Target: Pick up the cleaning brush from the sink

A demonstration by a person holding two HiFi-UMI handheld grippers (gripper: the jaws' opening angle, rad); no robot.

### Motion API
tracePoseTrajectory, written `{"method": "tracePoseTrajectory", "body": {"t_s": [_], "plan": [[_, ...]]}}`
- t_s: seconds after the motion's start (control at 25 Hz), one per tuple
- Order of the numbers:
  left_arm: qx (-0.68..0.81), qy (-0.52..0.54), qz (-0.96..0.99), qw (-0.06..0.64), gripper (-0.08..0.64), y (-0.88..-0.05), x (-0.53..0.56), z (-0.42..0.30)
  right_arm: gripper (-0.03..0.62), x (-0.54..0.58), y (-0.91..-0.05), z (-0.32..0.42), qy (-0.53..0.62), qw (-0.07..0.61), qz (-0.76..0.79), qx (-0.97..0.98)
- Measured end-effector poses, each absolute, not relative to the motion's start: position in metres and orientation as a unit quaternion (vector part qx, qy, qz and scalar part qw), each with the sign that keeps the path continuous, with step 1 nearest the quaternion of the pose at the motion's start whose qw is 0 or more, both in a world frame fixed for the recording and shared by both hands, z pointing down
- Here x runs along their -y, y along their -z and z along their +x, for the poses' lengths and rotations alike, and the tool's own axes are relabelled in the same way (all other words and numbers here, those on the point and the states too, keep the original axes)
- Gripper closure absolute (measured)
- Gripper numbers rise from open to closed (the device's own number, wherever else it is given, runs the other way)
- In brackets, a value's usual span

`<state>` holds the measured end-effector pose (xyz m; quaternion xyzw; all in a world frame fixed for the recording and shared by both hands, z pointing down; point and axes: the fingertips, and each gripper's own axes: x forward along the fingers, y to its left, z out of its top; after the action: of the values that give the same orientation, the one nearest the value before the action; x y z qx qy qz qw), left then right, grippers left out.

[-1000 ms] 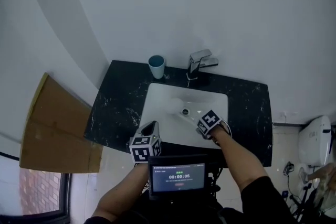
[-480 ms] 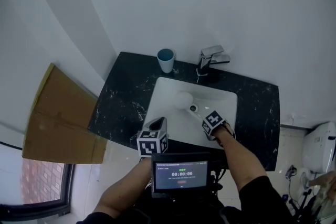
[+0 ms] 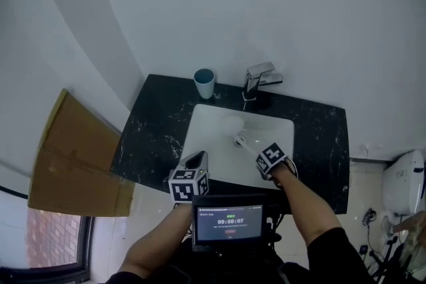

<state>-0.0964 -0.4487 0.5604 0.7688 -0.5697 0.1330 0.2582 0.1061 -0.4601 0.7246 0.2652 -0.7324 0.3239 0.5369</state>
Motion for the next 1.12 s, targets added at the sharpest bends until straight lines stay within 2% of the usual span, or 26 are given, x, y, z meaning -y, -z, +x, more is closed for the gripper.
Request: {"method": "tracePoseTrajectory", "body": {"t_s": [0.52,0.72,1.12], "plan": [[0.486,-0.093,0.855,0.157,0.557,-0.493,0.413,-0.094,0.565,0.411,-0.609,0.096,-0.299,0.347,0.385,0.801],[0.472,-0.073,0.866,0.149,0.557,-0.478,0.387,-0.090,0.565,0.381,-0.547,0.101,-0.258,0.267,0.431,0.822],[0.490,-0.044,0.865,0.099,0.557,-0.440,0.280,-0.042,0.565,0.288,-0.467,0.152,-0.164,0.169,0.461,0.856]]}}
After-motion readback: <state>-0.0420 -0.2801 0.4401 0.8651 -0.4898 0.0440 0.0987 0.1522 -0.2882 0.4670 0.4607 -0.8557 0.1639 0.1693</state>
